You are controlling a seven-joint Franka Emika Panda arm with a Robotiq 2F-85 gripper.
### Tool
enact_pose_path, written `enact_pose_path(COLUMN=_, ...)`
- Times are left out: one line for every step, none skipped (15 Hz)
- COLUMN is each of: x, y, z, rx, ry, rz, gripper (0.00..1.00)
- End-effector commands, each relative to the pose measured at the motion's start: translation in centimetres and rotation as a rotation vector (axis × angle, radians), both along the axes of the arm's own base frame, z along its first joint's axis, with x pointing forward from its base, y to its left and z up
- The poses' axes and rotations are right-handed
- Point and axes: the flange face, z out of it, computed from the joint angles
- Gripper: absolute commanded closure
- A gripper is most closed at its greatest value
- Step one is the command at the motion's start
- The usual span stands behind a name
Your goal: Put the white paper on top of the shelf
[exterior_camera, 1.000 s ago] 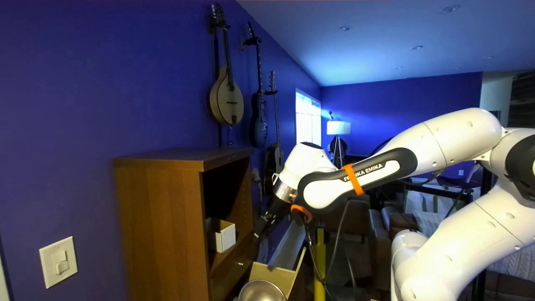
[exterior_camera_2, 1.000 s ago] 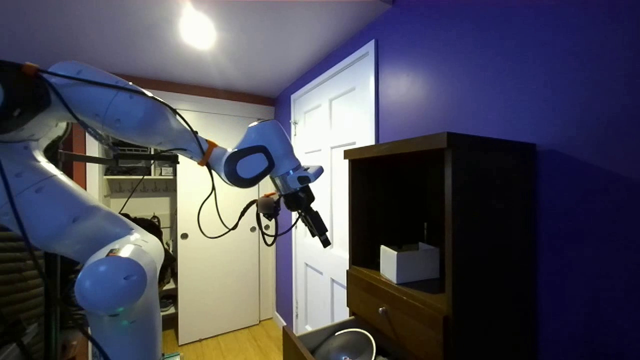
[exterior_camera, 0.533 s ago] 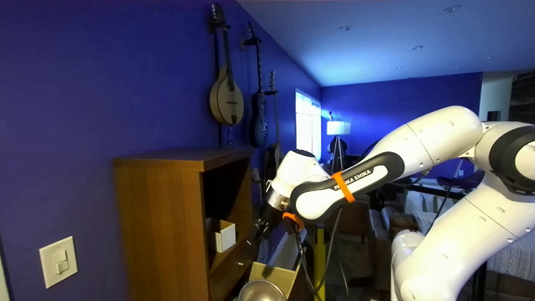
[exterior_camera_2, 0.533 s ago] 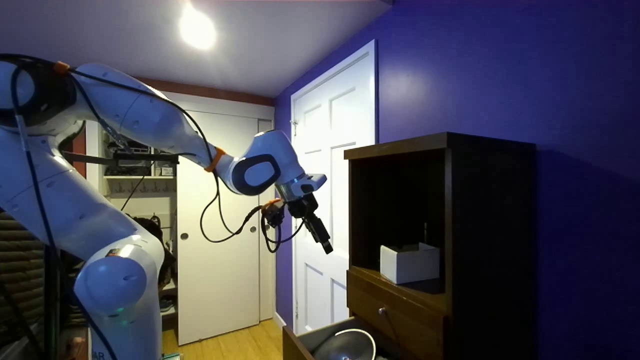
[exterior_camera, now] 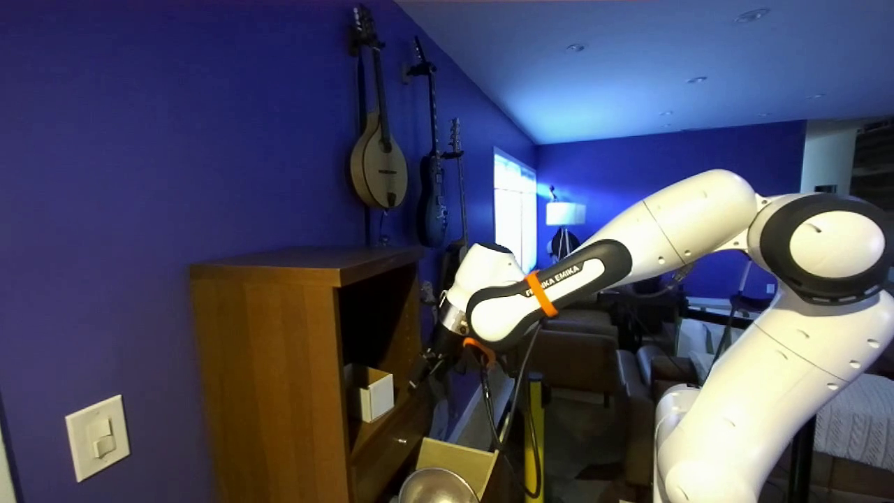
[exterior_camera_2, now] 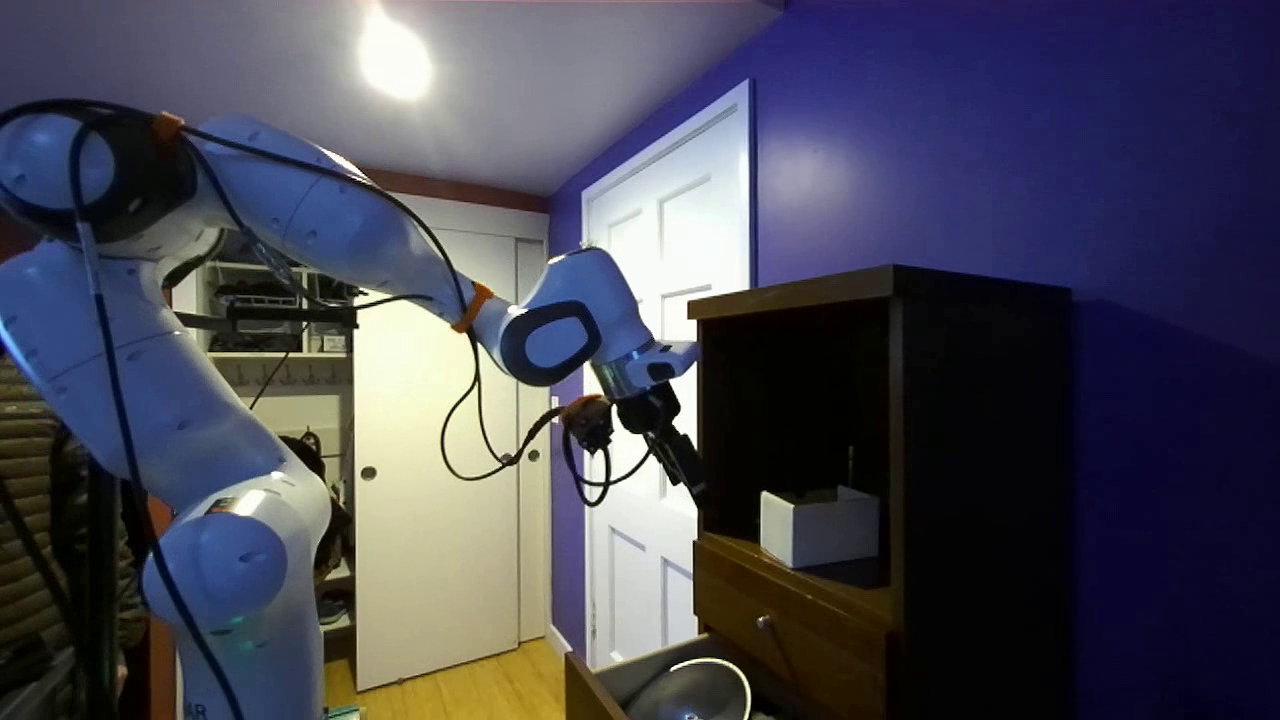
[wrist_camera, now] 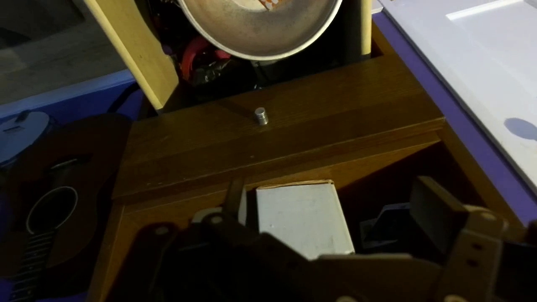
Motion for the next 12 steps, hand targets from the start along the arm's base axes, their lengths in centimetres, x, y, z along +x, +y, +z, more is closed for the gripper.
enact_pose_path(x=0.3, y=-0.6, z=-0.1, rx=0.001, ry=0.012, rz=0.004, gripper=0.00)
enact_pose_path(x=0.6, y=-0.9, z=-0.2, rx=0.002, ry=0.019, rz=0.007, gripper=0.00)
enact_pose_path(x=0.8, y=-1.1, z=-0.2, rx=0.002, ry=0.022, rz=0.008, gripper=0.00)
enact_pose_path(x=0.9, y=-1.0, z=-0.2, rx=0.003, ry=0.023, rz=0.011, gripper=0.00)
enact_pose_path(x=0.9, y=-1.5, z=-0.8, rx=-0.042, ry=0.047, rz=0.025, gripper=0.00)
enact_pose_path(x=0.9, y=-2.1, z=-1.2, rx=-0.057, ry=0.068, rz=0.022, gripper=0.00)
enact_pose_path(x=0.6, y=-3.1, z=-2.1, rx=-0.061, ry=0.110, rz=0.018, gripper=0.00)
enact_pose_path(x=0.2, y=-3.9, z=-3.0, rx=-0.060, ry=0.147, rz=0.016, gripper=0.00)
enact_pose_path(x=-0.3, y=-4.8, z=-4.4, rx=-0.056, ry=0.196, rz=0.007, gripper=0.00)
enact_pose_path(x=-0.8, y=-5.8, z=-5.7, rx=-0.045, ry=0.240, rz=0.000, gripper=0.00)
enact_pose_path(x=-1.5, y=-6.8, z=-7.3, rx=-0.022, ry=0.295, rz=0.006, gripper=0.00)
enact_pose_path(x=-1.9, y=-7.4, z=-8.5, rx=0.014, ry=0.335, rz=0.013, gripper=0.00)
